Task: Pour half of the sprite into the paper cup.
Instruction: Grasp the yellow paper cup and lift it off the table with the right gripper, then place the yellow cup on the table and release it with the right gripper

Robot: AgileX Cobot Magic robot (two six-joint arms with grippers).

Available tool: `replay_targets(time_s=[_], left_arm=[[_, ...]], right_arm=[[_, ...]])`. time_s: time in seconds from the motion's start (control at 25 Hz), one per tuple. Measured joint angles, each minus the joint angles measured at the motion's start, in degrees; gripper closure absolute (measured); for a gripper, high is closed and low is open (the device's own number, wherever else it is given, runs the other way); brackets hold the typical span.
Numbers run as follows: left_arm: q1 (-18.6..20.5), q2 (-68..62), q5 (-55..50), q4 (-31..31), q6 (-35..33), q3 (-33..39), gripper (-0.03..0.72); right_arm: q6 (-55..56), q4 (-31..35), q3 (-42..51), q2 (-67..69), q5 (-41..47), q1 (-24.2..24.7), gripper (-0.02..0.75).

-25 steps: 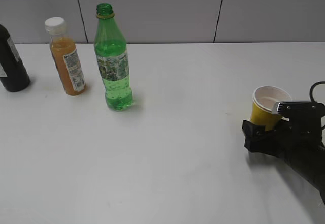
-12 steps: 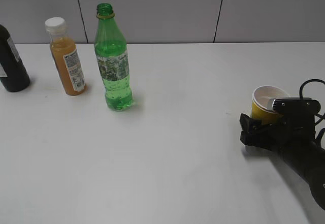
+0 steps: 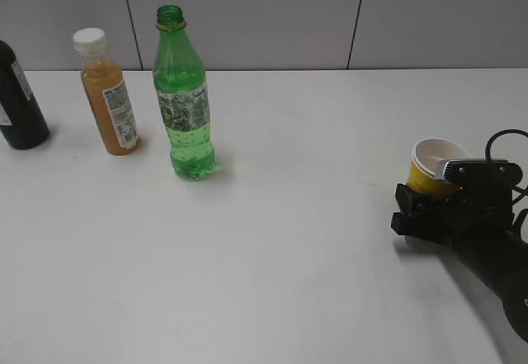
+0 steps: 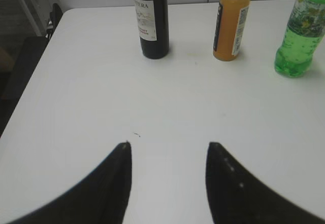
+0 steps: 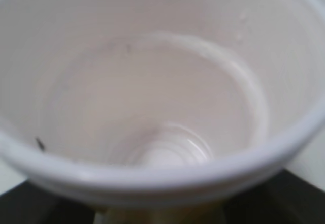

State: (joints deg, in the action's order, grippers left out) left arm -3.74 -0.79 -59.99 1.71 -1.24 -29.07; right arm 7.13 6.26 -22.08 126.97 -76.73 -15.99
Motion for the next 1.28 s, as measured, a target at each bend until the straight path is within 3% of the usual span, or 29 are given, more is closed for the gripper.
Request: replay_targets(time_s=[0.36, 0.68, 0.92, 1.28], left_arm=[[0.0, 0.0, 0.0, 0.0, 0.0, 0.0, 0.349], [0.0, 0.0, 0.0, 0.0, 0.0, 0.0, 0.351], [0.0, 0.0, 0.0, 0.0, 0.0, 0.0, 0.351], [0.0, 0.0, 0.0, 0.0, 0.0, 0.0, 0.351]], right_arm=[[-1.3, -0.9, 1.8, -1.7, 1.0, 0.0, 0.279], [-3.3, -7.7, 2.7, -7.9, 6.7, 0.0, 0.281], [-3.4, -17.3, 2.7, -9.7, 6.9, 0.0, 0.281], [-3.6, -38.3, -2.3, -9.7, 6.9, -1.3, 0.282]])
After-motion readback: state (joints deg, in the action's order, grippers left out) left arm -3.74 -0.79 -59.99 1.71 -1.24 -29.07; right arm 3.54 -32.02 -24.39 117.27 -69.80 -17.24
